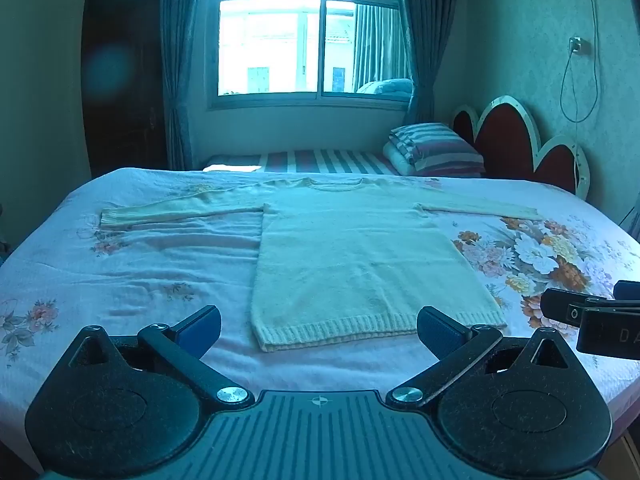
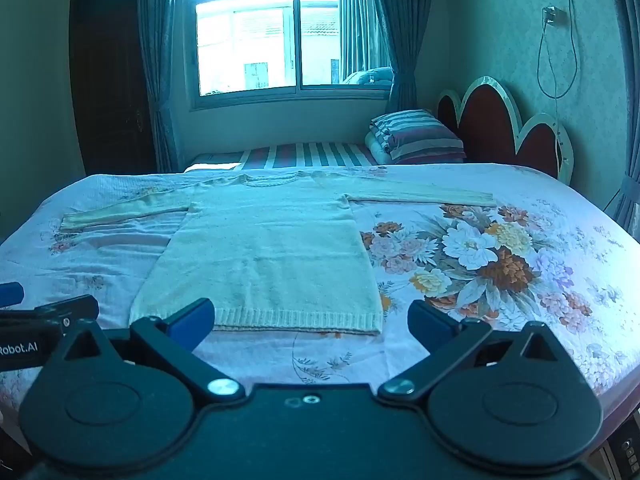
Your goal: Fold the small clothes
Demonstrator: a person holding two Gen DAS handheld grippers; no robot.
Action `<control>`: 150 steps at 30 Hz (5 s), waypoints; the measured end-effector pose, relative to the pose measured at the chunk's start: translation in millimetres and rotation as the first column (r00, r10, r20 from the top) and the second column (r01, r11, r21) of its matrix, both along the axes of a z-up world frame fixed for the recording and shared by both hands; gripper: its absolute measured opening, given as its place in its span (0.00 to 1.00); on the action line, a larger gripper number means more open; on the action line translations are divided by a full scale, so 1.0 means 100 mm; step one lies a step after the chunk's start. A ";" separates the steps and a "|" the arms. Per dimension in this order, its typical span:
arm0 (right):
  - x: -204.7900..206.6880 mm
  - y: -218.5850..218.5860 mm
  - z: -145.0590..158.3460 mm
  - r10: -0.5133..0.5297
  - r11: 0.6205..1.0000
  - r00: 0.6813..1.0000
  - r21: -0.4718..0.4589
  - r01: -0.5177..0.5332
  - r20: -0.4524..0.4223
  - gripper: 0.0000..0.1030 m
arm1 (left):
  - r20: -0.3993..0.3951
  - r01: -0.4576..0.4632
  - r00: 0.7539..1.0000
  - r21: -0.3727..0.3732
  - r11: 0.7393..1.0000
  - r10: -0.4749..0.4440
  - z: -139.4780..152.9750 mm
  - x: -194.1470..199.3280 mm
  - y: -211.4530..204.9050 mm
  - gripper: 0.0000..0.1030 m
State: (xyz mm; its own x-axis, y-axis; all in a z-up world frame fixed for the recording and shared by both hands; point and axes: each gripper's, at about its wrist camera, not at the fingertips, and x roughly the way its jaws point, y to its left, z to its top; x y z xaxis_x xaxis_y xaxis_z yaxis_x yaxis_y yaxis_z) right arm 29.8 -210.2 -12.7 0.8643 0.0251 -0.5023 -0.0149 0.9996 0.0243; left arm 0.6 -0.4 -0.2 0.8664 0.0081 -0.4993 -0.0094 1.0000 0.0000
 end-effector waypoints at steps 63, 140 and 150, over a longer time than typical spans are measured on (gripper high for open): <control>-0.05 0.03 0.07 -0.012 1.000 0.999 -0.028 0.013 0.037 1.00 | 0.031 0.018 0.999 -0.013 1.000 -0.018 0.05 -0.05 -0.02 1.00; 4.20 -4.01 -1.37 -0.514 0.723 0.847 0.462 0.514 -0.137 0.25 | -0.110 -0.371 0.924 -0.021 0.928 0.367 -0.95 4.16 -0.19 1.00; 4.56 -4.11 -1.55 -0.481 0.702 0.868 0.539 0.465 -0.122 0.31 | -0.139 -0.414 0.902 -0.003 0.910 0.409 -1.07 4.68 -0.02 1.00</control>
